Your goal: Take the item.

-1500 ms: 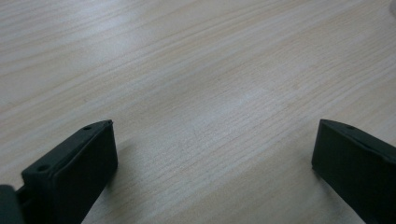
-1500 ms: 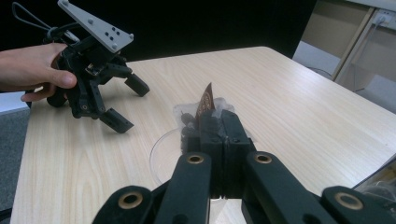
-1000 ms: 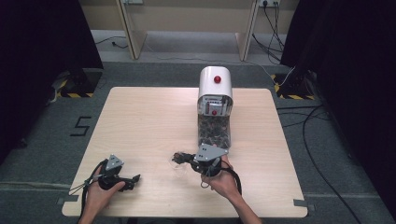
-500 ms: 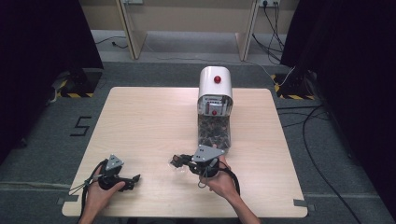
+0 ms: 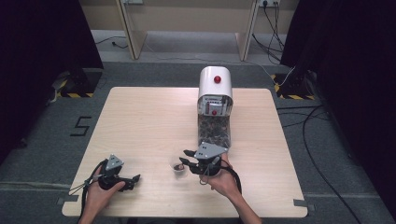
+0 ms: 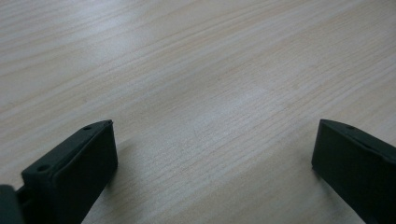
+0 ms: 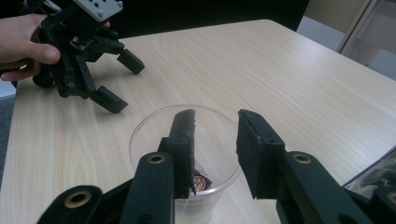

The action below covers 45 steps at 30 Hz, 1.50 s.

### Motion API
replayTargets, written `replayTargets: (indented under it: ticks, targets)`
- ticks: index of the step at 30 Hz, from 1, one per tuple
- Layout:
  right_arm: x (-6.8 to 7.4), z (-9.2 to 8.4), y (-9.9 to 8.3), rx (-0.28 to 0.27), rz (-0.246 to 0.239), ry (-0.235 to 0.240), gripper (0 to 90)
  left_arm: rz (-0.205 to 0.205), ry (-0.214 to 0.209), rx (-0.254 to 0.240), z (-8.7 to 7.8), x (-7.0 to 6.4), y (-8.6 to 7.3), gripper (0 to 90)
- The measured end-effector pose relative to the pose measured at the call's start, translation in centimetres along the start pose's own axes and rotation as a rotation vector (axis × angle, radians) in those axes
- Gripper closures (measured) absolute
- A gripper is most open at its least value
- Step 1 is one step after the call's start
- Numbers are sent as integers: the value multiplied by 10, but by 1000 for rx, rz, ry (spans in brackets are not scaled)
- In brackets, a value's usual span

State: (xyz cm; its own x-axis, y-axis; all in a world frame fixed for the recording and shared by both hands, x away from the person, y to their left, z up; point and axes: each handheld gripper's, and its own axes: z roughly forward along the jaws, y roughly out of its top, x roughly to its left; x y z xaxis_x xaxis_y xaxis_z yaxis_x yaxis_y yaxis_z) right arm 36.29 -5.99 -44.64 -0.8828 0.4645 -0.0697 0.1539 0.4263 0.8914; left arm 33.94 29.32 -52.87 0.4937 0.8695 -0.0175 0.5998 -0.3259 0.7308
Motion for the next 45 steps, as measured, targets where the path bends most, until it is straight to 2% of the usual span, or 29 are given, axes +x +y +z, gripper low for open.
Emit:
replayTargets:
  ticks: [8, 18, 37, 45]
  targets:
    - [-3, -4, 1, -18, 32, -19, 564, 0, 0, 0, 0, 0, 0, 0]
    - [-9, -11, 0, -10, 67, -51, 448, 0, 0, 0, 0, 0, 0, 0]
    - [-21, -24, -9, -9, 106, -93, 413, 0, 0, 0, 0, 0, 0, 0]
    - [-27, -37, -15, -14, 122, -122, 402, 0, 0, 0, 0, 0, 0, 0]
